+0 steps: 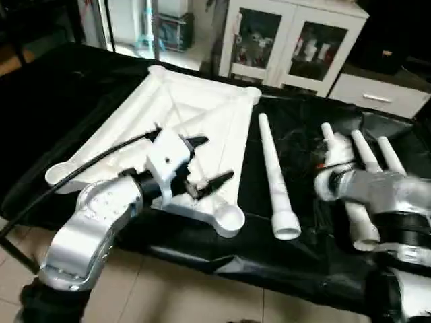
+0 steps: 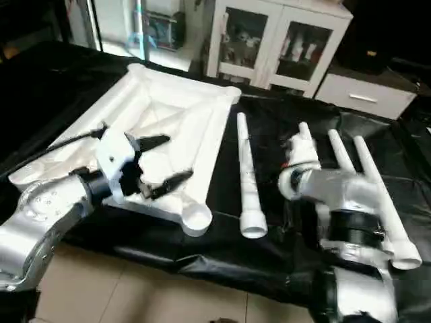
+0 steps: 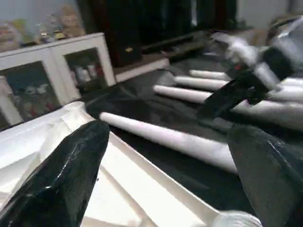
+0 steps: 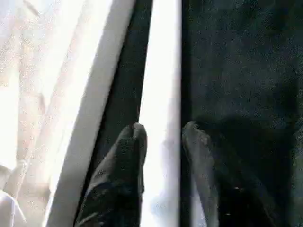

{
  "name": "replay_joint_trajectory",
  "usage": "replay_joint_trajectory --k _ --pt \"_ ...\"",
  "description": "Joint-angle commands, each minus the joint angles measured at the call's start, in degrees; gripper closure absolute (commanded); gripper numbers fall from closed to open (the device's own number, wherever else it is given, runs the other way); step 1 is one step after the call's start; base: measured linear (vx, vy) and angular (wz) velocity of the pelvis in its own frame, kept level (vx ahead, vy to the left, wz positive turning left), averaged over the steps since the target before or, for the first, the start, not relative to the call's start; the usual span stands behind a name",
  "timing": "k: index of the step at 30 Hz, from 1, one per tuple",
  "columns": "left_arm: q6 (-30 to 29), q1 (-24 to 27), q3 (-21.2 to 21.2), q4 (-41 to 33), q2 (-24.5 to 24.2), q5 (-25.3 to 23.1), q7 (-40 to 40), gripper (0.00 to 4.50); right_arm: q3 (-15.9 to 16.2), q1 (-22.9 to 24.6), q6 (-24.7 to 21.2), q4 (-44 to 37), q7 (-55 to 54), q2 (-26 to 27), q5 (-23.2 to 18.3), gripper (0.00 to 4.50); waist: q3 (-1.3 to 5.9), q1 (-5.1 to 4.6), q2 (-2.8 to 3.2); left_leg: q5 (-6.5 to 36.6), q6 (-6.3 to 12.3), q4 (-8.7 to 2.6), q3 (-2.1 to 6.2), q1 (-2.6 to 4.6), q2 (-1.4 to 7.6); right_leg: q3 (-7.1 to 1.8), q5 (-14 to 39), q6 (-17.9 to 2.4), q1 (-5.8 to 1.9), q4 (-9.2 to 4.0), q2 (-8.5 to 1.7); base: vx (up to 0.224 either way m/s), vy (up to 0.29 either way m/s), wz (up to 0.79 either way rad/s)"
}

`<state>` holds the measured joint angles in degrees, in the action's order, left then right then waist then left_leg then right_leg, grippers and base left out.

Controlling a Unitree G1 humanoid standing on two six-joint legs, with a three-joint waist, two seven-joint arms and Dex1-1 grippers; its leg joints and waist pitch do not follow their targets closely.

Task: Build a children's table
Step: Pick table leg

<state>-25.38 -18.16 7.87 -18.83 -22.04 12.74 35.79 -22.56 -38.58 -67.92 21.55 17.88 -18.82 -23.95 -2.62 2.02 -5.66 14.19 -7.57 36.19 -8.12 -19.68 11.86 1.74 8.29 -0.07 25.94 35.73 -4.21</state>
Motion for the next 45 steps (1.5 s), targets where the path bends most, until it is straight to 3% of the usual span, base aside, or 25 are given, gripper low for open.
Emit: replay_joint_trajectory --k 1,3,5,7,11,12,15,16,18,19,20,22,23,24,29,35,41,45 --pt "-0.3 -1.3 -0.5 0.8 1.2 -0.1 -1.6 0.00 -1.4 1.4 -1.6 -4.1 1.7 -2.3 -1.7 3.35 3.58 0.31 1.31 1.8 0.50 -4.87 -1.62 -0.69 -0.51 -1.18 8.4 -9.8 -4.19 -3.37 -1.06 0.000 0.000 0.00" --pt "-0.5 -1.8 -0.5 1.2 1.9 0.2 -2.2 0.00 -1.6 2.3 -1.7 -5.4 2.5 -3.1 -2.3 3.57 3.58 0.37 1.03 0.9 0.85 -4.82 -1.64 -0.91 -0.43 -1.16 7.3 -10.4 -4.49 -3.25 -1.22 0.000 0.000 0.00" --pt "-1.0 -2.5 -0.3 1.8 3.2 0.4 -3.2 0.00 -1.6 3.8 -1.1 -6.8 3.6 -4.1 -2.6 3.77 3.67 0.49 1.26 0.4 1.25 -4.75 -1.72 -0.76 -0.38 -1.16 6.9 -11.1 -4.52 -3.28 -1.30 0.000 0.000 0.00" --pt "-0.9 -2.6 0.6 2.1 3.5 0.2 -2.8 0.00 -0.3 5.2 1.7 -9.1 4.1 -3.8 -2.2 3.84 3.61 0.49 1.13 0.8 1.54 -4.85 -1.62 -0.98 -0.30 -1.06 7.9 -11.3 -4.68 -3.41 -1.45 0.000 0.000 0.00" --pt "-1.1 -2.6 1.7 2.0 3.7 0.0 -2.4 0.00 3.1 5.6 2.6 -12.4 3.1 -2.5 -1.2 3.95 3.45 0.28 1.22 1.9 1.36 -4.91 -1.56 -0.98 -0.25 -1.00 10.7 -10.8 -4.56 -3.64 -1.49 0.000 0.000 0.00" --pt "-1.2 -2.5 2.0 1.8 3.8 0.1 -2.2 0.00 4.4 5.5 2.6 -13.3 3.0 -2.0 -1.0 3.58 3.32 0.18 1.33 3.1 1.09 -4.97 -1.56 -0.98 -0.23 -1.00 13.1 -10.0 -4.45 -3.91 -1.56 0.000 0.000 0.00" --pt "-1.2 -1.8 4.3 0.9 2.6 -0.4 0.0 0.00 7.2 4.5 2.0 -15.2 1.6 -0.4 -0.3 3.60 3.26 0.32 1.14 3.9 0.65 -5.14 -1.52 -0.82 -0.20 -0.96 15.3 -8.9 -4.18 -4.01 -1.55 0.000 0.000 0.00" --pt "-1.2 -1.5 4.9 0.6 2.2 -0.4 0.8 0.00 7.6 4.2 2.0 -15.6 1.2 -0.1 -0.1 3.42 3.22 0.24 1.22 4.0 0.51 -5.23 -1.50 -0.93 -0.19 -0.96 15.6 -8.7 -4.19 -4.00 -1.50 0.000 0.000 0.00" --pt "-2.4 -0.2 6.1 -0.6 0.5 -0.3 2.5 0.00 9.1 2.9 1.0 -16.2 -1.0 0.3 1.4 3.26 3.27 0.23 0.63 3.5 -0.12 -5.24 -1.49 -0.93 -0.08 -0.91 15.5 -8.0 -4.17 -3.82 -1.51 0.000 0.000 0.00" --pt "-2.5 0.2 6.3 -0.8 0.0 -0.4 2.7 0.00 9.6 2.5 0.3 -16.0 -1.8 0.3 1.9 3.17 3.22 0.29 0.92 3.4 -0.36 -5.29 -1.44 -0.86 -0.07 -0.93 15.2 -8.0 -4.10 -3.69 -1.53 0.000 0.000 0.00" --pt "-2.8 0.7 6.4 -1.0 -0.6 -0.5 2.9 0.00 11.2 2.0 -0.7 -15.7 -3.1 -0.1 3.7 3.16 3.21 0.11 0.19 2.7 -0.59 -5.23 -1.54 -0.98 -0.15 -0.92 14.9 -7.7 -4.09 -3.65 -1.35 0.000 0.000 0.00" --pt "-2.9 1.0 6.5 -1.1 -1.0 -0.6 3.0 0.00 12.4 1.7 -1.1 -15.4 -4.0 -0.5 5.0 2.90 3.14 0.20 0.78 2.7 -1.17 -5.30 -1.56 -0.87 -0.21 -0.96 14.7 -7.3 -4.02 -3.63 -1.39 0.000 0.000 0.00" --pt "-3.3 1.5 6.5 -1.4 -1.5 -0.6 3.1 0.00 13.5 1.1 -1.5 -14.7 -4.9 -0.8 6.2 2.81 3.20 0.11 -0.06 2.6 -1.02 -5.20 -1.71 -0.91 -0.21 -0.94 14.7 -7.1 -4.06 -3.78 -1.34 0.000 0.000 0.00" --pt "-3.5 1.8 6.4 -1.6 -1.8 -0.6 3.2 0.00 13.7 0.8 -1.7 -14.5 -5.3 -0.8 6.5 2.78 3.16 0.25 0.27 2.4 -1.25 -5.28 -1.63 -0.95 -0.22 -0.99 14.5 -6.8 -4.06 -3.51 -1.42 0.000 0.000 0.00" --pt "-4.3 2.8 6.9 -2.4 -2.8 -0.1 3.9 0.00 14.4 0.2 -2.4 -13.6 -6.8 -1.1 7.2 2.38 3.27 0.28 0.04 1.1 -1.35 -5.20 -1.67 -1.00 -0.28 -0.99 12.5 -6.5 -4.20 -3.24 -1.42 0.000 0.000 0.00" --pt "-5.2 3.3 7.5 -3.3 -3.4 0.8 4.8 0.00 15.3 0.6 -3.2 -12.2 -7.8 -1.2 8.8 1.93 3.28 0.25 0.33 1.0 -1.68 -5.09 -1.75 -1.03 -0.41 -1.03 11.8 -6.7 -4.25 -3.20 -1.36 0.000 0.000 0.00" --pt "-5.6 2.9 7.4 -3.6 -3.6 1.3 5.5 0.00 13.1 2.4 -3.8 -11.2 -7.3 1.5 6.8 1.25 3.31 0.36 0.87 2.2 -1.82 -5.14 -1.65 -0.98 -0.40 -1.05 11.8 -7.0 -4.31 -3.19 -1.41 0.000 0.000 0.00" --pt "-5.7 2.9 7.8 -3.6 -3.9 1.1 5.7 0.00 10.6 2.6 -4.8 -8.2 -7.0 4.2 5.2 1.07 3.43 0.31 0.66 2.4 -1.64 -5.15 -1.61 -0.95 -0.39 -1.00 11.3 -7.7 -4.38 -3.04 -1.40 0.000 0.000 0.00"
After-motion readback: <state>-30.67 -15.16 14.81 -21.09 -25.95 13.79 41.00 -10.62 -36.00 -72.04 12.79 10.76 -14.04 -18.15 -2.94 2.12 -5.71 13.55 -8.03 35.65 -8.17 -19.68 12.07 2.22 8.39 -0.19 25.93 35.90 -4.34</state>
